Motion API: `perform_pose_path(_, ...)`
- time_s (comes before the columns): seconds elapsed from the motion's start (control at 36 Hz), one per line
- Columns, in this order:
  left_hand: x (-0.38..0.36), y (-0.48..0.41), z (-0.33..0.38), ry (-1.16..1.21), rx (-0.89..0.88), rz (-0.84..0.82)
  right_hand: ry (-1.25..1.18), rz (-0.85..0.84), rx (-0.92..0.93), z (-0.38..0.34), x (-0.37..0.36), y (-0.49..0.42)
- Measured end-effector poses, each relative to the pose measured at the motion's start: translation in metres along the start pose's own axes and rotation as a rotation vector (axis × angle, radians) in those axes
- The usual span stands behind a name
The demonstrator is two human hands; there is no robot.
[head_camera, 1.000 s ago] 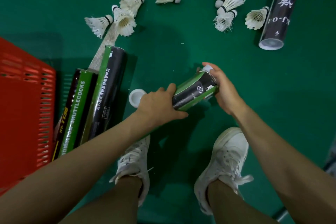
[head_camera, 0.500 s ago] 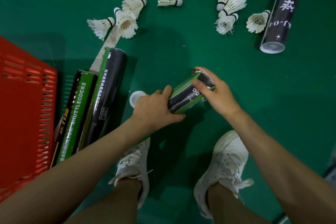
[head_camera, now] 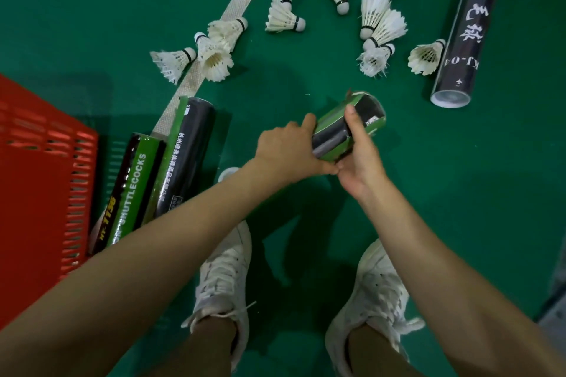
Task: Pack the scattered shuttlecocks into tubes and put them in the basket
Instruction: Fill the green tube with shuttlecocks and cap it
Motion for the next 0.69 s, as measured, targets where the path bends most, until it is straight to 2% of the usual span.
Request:
perform_pose_path(0.06, -0.004, -0.006, 0.008, 0.087, -0.072, -0.078, -0.028, 0.000, -0.031, 0.000, -0.002, -0.004)
perform_pose_path(0.11, -0.011, -0.002, 0.011, 0.321, -0.138, -0.189, -0.064, 0.059, -0.015, -0.017, 0.006, -0.011)
perform_pose_path(0.17, -0.026, 0.006, -0.001, 0.564, -0.100, -0.328, -0.029, 0.113, -0.003, -0.038, 0.013, -0.019)
perform_pose_path(0.22, -0.046, 0.017, -0.017, 0.656, -0.029, -0.480, 0.047, 0.141, 0.036, -0.059, 0.014, -0.026)
perform_pose_path(0.28, -0.059, 0.025, -0.025, 0.755, -0.006, -0.550, 0.135, 0.101, 0.067, -0.073, 0.000, -0.029)
perform_pose_path(0.42, -0.049, 0.009, -0.028, 0.993, 0.101, -0.339, 0.379, -0.080, -0.001, -0.057, -0.046, -0.030)
perform_pose_path(0.5, -0.029, -0.007, -0.024, 1.084, 0.066, -0.262, 0.519, -0.151, -0.050, -0.030, -0.055, -0.024)
perform_pose_path(0.58, -0.013, -0.016, -0.023, 1.150, 0.018, -0.210, 0.466, -0.167, -0.050, -0.020, -0.053, -0.022)
perform_pose_path(0.69, -0.013, -0.008, -0.029, 1.398, 0.106, -0.172, 0.319, -0.125, -0.028, -0.030, -0.047, -0.020)
Point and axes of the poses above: each hand's wrist, its own y-axis away from the middle knuckle, its own x-axis out of the back of the hand, z = x × y, the point moved 10 cm from there along -y, towards the middle knuckle, and after that the axes turned 7 degrees about -y, right-handed, at the moved point
